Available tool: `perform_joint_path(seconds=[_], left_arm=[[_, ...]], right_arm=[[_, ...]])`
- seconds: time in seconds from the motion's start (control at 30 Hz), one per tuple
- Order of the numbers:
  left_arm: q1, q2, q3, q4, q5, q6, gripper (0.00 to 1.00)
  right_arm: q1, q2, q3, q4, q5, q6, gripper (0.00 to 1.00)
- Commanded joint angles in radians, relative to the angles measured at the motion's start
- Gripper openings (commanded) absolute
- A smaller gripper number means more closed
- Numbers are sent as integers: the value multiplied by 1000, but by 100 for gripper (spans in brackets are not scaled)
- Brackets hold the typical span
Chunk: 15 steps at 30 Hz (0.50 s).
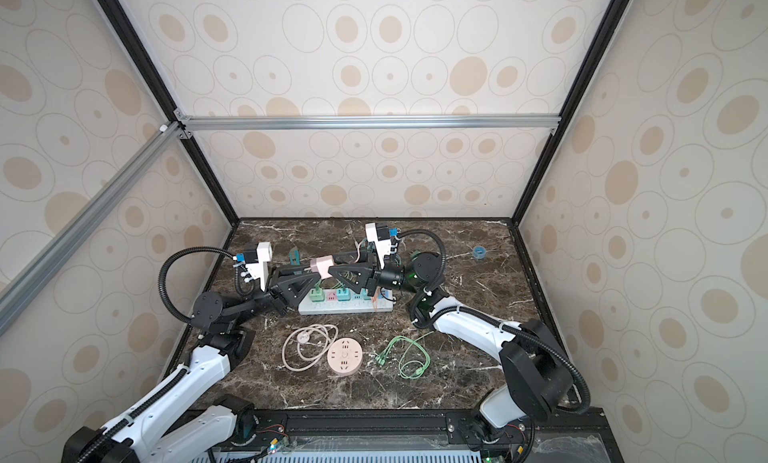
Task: Insert the plug
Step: 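Raise the pink charger high with both grippers together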
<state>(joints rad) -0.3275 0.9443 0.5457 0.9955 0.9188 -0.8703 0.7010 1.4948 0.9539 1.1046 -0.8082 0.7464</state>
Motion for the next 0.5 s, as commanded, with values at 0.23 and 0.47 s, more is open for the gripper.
perform_joint_path(seconds=[0.23, 0.47], left_arm=[[-4, -8, 3, 49, 28, -16, 0], [-4, -9, 3, 46, 27, -11, 0]], right_arm=[[24, 4, 65, -52, -55, -48, 45], [29, 1, 73, -63, -72, -48, 39]])
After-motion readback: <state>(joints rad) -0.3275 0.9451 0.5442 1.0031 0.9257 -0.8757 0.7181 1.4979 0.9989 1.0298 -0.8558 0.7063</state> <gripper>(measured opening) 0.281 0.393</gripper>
